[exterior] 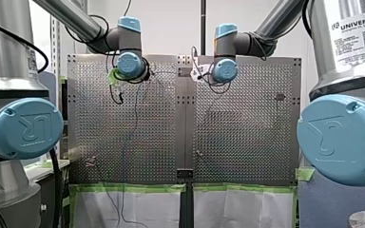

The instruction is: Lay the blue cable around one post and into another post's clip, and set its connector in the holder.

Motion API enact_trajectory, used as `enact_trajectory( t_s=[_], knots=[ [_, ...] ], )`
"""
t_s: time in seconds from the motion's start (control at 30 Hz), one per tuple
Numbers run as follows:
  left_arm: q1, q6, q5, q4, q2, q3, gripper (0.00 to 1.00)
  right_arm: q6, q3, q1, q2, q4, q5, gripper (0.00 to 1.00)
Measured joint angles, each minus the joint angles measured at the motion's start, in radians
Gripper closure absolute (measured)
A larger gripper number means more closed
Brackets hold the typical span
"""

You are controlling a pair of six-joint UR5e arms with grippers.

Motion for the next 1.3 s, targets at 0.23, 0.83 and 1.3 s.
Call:
enact_trajectory(
  t_s=[0.23,0.83,1.3],
  knots=[
    [0.023,0.012,0.004,-0.064,-0.007,0.063,0.0,0.001,-0.062,0.004,0.001,0.044,-0.002,0.97],
    [0.134,0.015,0.097,-0.232,-0.028,0.232,0.0,-0.003,-0.224,0.001,0.008,0.195,-0.007,0.97],
    [0.222,-0.017,0.207,-0.28,-0.046,0.348,0.0,-0.001,-0.342,0.0,0.012,0.252,-0.02,0.97]
  ],
)
